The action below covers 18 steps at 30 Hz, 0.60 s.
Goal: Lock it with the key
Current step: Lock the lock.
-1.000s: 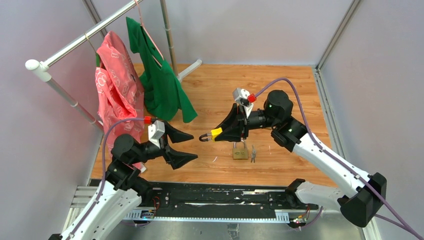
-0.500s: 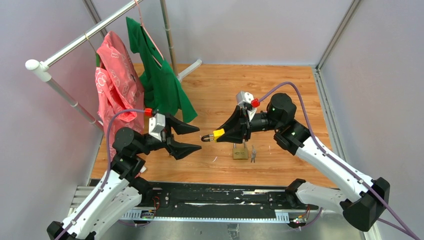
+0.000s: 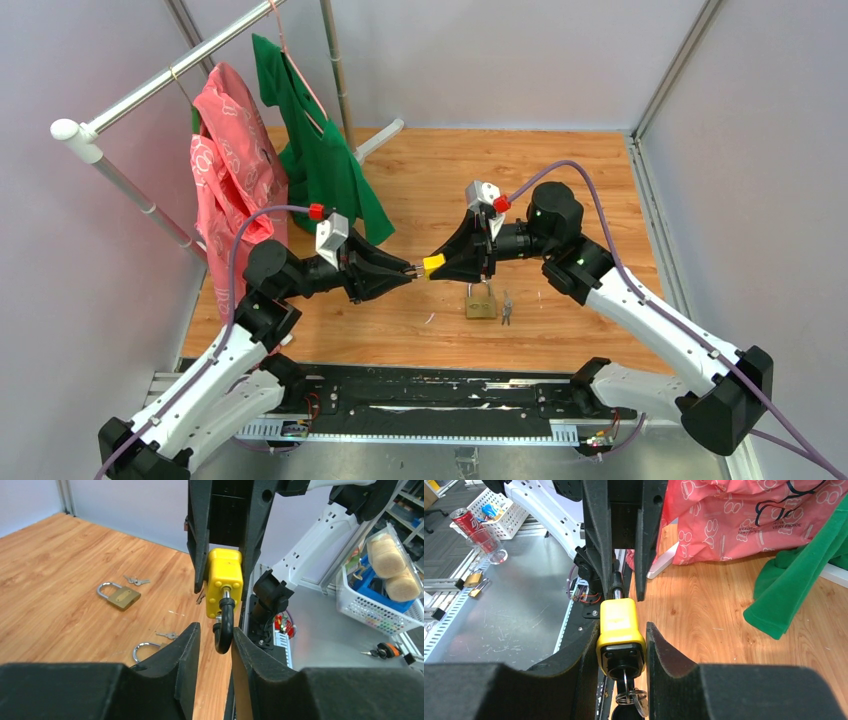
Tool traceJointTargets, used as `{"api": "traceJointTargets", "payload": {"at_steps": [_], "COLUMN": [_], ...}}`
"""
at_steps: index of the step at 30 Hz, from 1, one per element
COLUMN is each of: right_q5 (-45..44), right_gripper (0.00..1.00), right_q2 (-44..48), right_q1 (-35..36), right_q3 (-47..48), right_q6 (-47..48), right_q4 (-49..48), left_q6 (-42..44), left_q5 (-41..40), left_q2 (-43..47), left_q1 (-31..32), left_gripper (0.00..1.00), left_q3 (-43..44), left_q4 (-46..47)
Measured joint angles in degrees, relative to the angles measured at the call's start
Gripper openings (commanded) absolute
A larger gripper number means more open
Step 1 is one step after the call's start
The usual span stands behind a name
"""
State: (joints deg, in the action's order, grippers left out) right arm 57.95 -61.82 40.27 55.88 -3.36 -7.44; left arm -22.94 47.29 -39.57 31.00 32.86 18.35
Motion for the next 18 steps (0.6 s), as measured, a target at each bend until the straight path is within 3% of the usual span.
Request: {"api": "traceJointTargets", "payload": {"at_steps": [6, 12, 18], "right_q5": [-0.72, -2.38, -2.69], "right_gripper": [0.00, 0.00, 0.00], "right_q2": [0.00, -0.07, -0.94], "right_q1": [0.00, 0.00, 0.09], "right_q3": [0.11, 0.33, -0.76], "right_q6": [0.44, -0.33, -5.70], "right_q4": [1.49, 0.94, -6.95], "left_q6": [0.52, 0.15, 0.15], "left_q5": [-0.15, -1.20, -4.33], "left_q2": [-0.44, -0.46, 0.76], "left_q1": [1.57, 1.88, 1.88], "left_gripper": [0.00, 0.00, 0.00], "left_q3": [0.07, 0.07, -0.02], "left_q4": [0.00, 0.02, 0.44]}}
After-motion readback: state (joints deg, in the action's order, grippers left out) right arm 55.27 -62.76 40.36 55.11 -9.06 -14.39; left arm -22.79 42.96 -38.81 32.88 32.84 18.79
